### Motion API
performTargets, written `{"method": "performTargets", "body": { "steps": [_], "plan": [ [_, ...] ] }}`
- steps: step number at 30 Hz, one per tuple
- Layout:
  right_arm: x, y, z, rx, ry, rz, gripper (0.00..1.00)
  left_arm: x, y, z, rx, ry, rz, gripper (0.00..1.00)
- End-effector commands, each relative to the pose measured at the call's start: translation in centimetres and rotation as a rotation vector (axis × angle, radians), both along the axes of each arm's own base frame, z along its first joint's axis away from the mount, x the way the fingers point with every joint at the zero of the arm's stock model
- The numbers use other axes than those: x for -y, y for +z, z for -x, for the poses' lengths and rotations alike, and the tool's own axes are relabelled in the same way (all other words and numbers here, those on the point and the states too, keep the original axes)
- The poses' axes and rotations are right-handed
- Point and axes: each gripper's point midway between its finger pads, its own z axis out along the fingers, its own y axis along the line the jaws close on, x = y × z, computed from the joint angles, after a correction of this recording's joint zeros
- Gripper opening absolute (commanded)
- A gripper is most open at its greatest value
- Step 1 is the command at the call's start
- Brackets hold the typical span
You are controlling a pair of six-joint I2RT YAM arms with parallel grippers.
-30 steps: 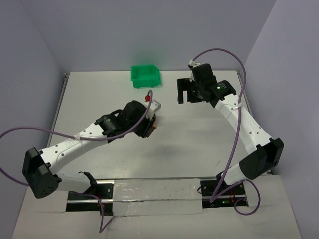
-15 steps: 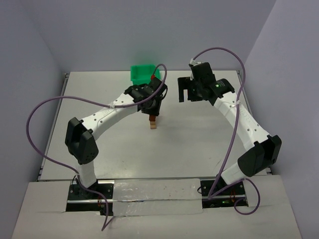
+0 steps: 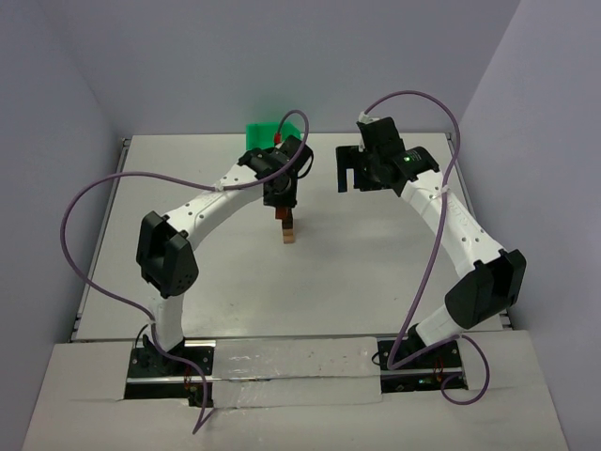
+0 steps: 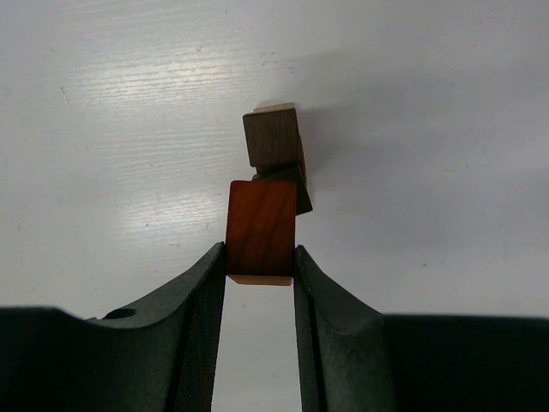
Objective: Build the wood block tower
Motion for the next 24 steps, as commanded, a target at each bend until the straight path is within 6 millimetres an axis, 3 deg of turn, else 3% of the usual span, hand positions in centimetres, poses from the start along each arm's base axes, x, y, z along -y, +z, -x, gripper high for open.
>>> {"method": "performTargets", "body": {
  "steps": [1, 6, 11, 24],
  "plan": [
    [0.2, 1.9, -0.7, 0.051, -0.02, -0.023, 1.0, 0.0, 0.1, -1.1, -0.001, 0.052, 0.019, 0.1],
    [0.3, 2.0, -0.8, 0.049, -0.026, -0.028, 1.0, 0.3, 0.4, -1.9, 0.005, 0.087, 0.048, 0.0],
    [0.3, 1.8, -0.7, 0.044, -0.022, -0.027, 1.0, 1.0, 1.6, -2.2, 0.031, 0.089, 0.108, 0.0],
    [0.4, 1.7, -0.7, 0.043, -0.023, -0.032, 1.0, 1.4, 0.5, -2.7, 0.016, 0.113, 0.098, 0.09]
  ]
}}
